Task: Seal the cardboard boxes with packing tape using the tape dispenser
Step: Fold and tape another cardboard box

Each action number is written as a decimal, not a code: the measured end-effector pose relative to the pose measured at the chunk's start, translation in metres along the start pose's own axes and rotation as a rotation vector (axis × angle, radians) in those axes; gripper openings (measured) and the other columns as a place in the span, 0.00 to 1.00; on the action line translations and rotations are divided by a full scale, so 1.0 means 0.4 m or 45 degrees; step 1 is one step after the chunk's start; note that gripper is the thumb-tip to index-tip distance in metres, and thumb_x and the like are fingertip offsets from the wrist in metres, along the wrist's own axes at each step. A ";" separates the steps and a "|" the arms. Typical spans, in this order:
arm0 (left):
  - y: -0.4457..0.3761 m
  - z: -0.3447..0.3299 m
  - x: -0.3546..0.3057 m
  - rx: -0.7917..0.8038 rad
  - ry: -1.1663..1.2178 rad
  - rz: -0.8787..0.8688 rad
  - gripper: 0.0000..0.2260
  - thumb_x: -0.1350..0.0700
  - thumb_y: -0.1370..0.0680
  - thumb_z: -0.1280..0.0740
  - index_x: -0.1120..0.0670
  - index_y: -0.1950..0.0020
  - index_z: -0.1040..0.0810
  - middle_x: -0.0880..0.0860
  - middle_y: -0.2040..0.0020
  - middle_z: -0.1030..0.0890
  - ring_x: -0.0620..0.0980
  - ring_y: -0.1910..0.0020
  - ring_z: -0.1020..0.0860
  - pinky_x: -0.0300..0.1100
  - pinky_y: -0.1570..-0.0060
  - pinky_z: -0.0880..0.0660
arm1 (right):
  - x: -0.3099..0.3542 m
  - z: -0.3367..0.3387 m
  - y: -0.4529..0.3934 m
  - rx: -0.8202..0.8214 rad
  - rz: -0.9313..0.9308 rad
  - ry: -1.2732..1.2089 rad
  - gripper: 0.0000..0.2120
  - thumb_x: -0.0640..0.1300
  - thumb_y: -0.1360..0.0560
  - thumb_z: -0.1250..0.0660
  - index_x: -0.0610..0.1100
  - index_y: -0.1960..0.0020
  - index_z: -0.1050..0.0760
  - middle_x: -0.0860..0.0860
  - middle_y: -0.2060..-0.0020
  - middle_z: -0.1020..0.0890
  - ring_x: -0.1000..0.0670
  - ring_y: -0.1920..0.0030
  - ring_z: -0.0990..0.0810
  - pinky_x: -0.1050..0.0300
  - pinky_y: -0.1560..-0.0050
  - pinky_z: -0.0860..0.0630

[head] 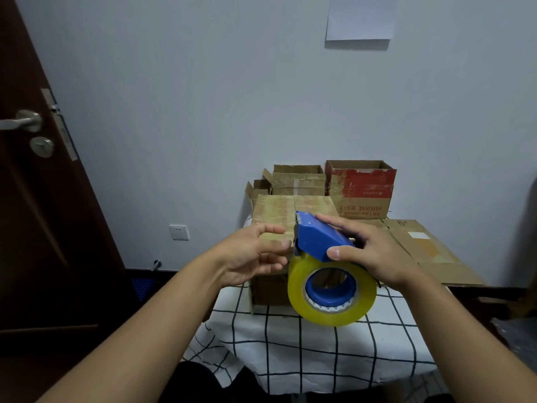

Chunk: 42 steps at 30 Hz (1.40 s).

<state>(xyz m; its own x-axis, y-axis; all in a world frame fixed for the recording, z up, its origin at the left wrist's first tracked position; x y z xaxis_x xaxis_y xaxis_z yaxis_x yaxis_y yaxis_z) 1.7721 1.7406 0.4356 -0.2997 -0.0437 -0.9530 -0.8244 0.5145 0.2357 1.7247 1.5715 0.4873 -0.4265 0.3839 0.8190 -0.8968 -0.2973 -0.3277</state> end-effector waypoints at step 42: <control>-0.060 0.215 -0.083 -0.546 -0.430 -0.037 0.05 0.69 0.22 0.34 0.63 0.48 0.23 0.57 0.61 0.20 0.45 0.71 0.22 0.35 0.70 0.23 | -0.045 0.216 -0.081 0.400 -0.349 0.782 0.24 0.59 0.29 0.25 0.73 0.36 0.29 0.69 0.46 0.27 0.56 0.51 0.22 0.63 0.53 0.29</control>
<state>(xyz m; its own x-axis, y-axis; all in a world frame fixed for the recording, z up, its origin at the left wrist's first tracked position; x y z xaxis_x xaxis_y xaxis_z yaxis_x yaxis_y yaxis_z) 1.8431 1.8032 0.4451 -0.1613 0.2614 -0.9517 -0.9731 0.1188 0.1976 1.7718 1.4986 0.5237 -0.2638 0.8726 0.4110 -0.9438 -0.3215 0.0766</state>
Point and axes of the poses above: each hand's wrist, its own y-axis away from the middle knuckle, its own z-axis out of the back of the hand, x = y × z, the point moved 9 cm from there along -y, towards the middle knuckle
